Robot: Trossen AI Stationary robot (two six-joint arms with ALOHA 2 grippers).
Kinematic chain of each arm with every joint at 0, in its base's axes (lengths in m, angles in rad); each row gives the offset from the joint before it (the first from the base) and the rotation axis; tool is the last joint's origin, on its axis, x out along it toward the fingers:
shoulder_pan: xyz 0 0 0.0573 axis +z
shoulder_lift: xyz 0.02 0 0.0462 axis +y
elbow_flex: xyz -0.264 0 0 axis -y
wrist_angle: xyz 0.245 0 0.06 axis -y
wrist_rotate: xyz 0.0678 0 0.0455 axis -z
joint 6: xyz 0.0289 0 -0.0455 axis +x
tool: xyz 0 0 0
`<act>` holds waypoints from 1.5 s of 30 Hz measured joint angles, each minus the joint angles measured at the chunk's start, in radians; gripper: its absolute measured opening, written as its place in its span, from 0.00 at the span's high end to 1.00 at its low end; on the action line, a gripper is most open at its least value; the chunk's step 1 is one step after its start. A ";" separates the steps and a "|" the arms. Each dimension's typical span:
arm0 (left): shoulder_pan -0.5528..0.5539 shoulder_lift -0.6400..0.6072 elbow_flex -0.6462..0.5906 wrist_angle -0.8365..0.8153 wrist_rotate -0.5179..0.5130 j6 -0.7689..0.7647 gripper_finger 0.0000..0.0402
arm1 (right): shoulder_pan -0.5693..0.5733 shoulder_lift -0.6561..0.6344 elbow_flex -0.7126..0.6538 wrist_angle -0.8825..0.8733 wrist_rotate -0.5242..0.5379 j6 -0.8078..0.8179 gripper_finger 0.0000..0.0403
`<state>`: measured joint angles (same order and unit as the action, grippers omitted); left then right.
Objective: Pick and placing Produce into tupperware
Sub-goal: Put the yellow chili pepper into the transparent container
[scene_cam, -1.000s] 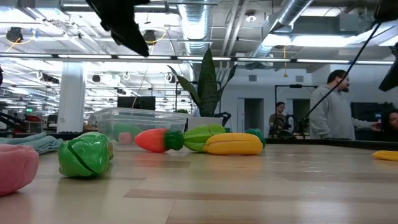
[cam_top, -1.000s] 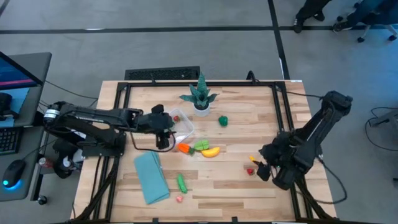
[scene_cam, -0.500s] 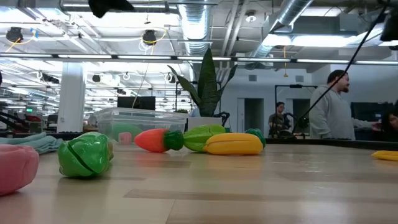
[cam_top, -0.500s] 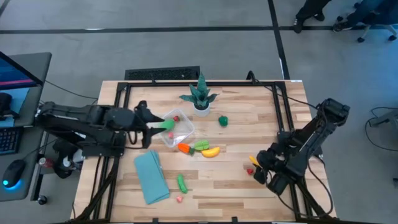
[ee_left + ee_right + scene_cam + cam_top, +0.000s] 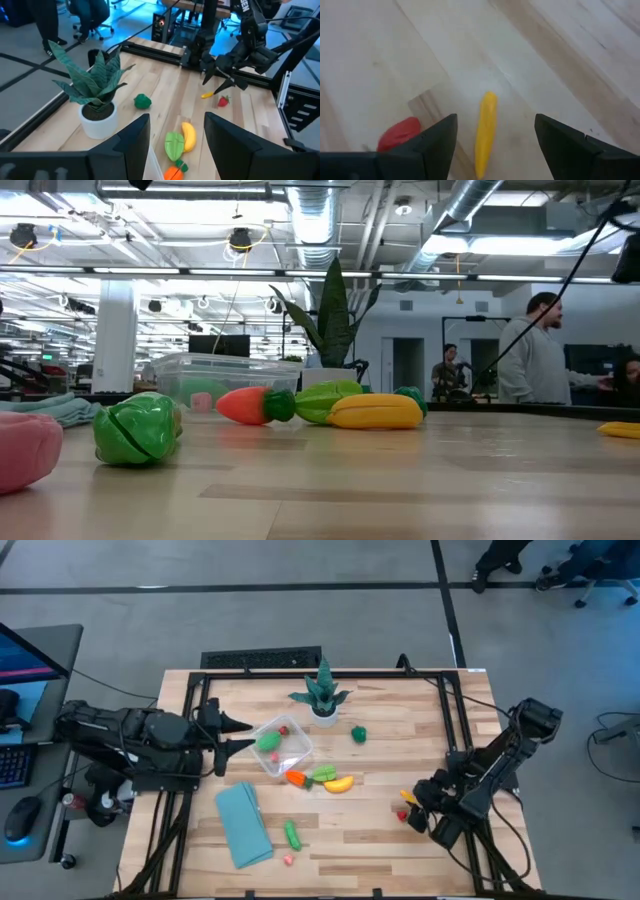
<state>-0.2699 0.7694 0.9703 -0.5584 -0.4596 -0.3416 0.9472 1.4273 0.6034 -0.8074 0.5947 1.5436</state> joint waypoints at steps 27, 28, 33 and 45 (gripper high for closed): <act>-0.006 0.001 0.000 -0.001 -0.024 -0.003 0.56 | -0.068 -0.001 -0.057 0.154 -0.125 -0.013 0.62; -0.006 0.001 0.000 -0.001 -0.024 -0.003 0.56 | -0.069 -0.001 -0.057 0.155 -0.127 -0.014 0.62; -0.006 0.001 0.000 -0.001 -0.025 -0.003 0.56 | -0.093 -0.001 -0.065 0.167 -0.159 -0.029 0.62; -0.006 0.001 0.000 0.000 -0.036 -0.009 0.56 | -0.129 -0.003 -0.072 0.176 -0.167 -0.040 0.66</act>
<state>-0.2756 0.7704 0.9699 -0.5587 -0.4953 -0.3503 0.8181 1.4239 0.5313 -0.6315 0.4276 1.5041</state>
